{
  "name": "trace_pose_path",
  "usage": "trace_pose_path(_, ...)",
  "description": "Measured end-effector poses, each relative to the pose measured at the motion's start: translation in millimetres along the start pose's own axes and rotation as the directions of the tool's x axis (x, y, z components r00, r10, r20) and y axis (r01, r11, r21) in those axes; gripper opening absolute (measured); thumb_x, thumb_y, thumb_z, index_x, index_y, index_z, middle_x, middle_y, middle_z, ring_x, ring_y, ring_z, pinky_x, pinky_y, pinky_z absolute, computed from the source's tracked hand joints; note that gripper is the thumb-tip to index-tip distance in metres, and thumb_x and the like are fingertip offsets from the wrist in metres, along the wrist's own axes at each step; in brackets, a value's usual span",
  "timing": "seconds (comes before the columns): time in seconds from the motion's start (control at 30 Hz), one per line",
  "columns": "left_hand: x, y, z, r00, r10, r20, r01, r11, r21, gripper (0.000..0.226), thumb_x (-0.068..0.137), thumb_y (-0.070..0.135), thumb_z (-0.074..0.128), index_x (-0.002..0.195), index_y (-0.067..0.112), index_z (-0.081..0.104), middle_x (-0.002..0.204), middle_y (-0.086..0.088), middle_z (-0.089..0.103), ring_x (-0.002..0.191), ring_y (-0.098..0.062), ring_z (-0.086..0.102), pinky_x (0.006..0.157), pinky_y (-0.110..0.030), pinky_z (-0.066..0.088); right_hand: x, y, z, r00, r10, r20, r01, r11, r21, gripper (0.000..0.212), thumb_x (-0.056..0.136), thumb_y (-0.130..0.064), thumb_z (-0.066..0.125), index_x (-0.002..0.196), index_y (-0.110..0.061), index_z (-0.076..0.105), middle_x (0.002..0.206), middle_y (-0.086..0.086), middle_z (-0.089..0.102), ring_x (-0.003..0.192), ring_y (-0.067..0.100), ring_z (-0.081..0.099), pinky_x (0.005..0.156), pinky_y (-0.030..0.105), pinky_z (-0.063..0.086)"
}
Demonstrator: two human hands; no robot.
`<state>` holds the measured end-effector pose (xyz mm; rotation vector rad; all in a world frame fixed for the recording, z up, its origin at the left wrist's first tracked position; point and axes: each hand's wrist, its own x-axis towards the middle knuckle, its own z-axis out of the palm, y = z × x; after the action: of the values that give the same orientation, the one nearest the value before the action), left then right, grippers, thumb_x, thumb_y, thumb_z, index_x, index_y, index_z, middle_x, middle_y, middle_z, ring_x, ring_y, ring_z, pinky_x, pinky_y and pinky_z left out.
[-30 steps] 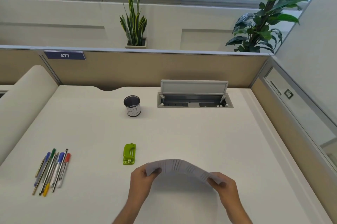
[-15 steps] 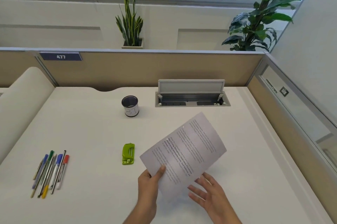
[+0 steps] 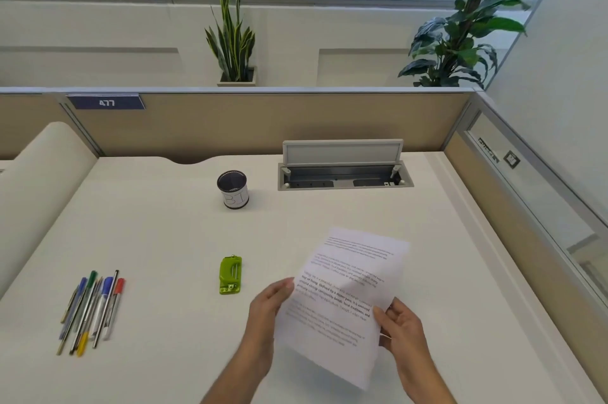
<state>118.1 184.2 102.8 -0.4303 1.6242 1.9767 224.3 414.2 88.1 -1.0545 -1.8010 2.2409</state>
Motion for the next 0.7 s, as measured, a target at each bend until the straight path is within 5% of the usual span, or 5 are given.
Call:
trace_pose_path(0.2, 20, 16, 9, 0.994, 0.067, 0.087, -0.085, 0.970, 0.226, 0.017, 0.097, 0.022, 0.077, 0.108, 0.009, 0.081, 0.101, -0.014, 0.084, 0.080, -0.022, 0.076, 0.067, -0.032, 0.059, 5, -10, -27, 0.998, 0.005, 0.058, 0.004, 0.987, -0.162, 0.023, 0.105, -0.002, 0.060, 0.120, -0.012, 0.074, 0.107, 0.007, 0.084, 0.092, 0.029, 0.080, 0.068, 0.039, 0.058)
trace_pose_path(0.4, 35, 0, 41, 0.988, 0.153, 0.014, -0.144, 0.890, 0.432, 0.004, 0.089, 0.015, 0.086, 0.091, 0.014, 0.082, 0.082, -0.005, 0.083, 0.064, -0.018, 0.076, 0.058, -0.032, 0.060, 26, -3, -62, 0.975, -0.115, -0.191, 0.059, 0.959, -0.277, 0.019, 0.091, -0.003, 0.078, 0.098, -0.021, 0.076, 0.080, 0.011, 0.074, 0.075, 0.029, 0.072, 0.071, 0.062, 0.060)
trace_pose_path(0.7, 58, -35, 117, 0.982, 0.185, 0.024, -0.167, 0.814, 0.557, 0.005, 0.088, 0.016, 0.086, 0.087, 0.014, 0.081, 0.078, -0.004, 0.081, 0.064, -0.021, 0.078, 0.058, -0.032, 0.065, 48, -11, -129, 0.897, -0.185, -0.402, 0.010, 0.917, -0.398, 0.022, 0.077, -0.014, 0.093, 0.085, -0.023, 0.075, 0.075, 0.001, 0.078, 0.075, 0.025, 0.075, 0.073, 0.053, 0.065)
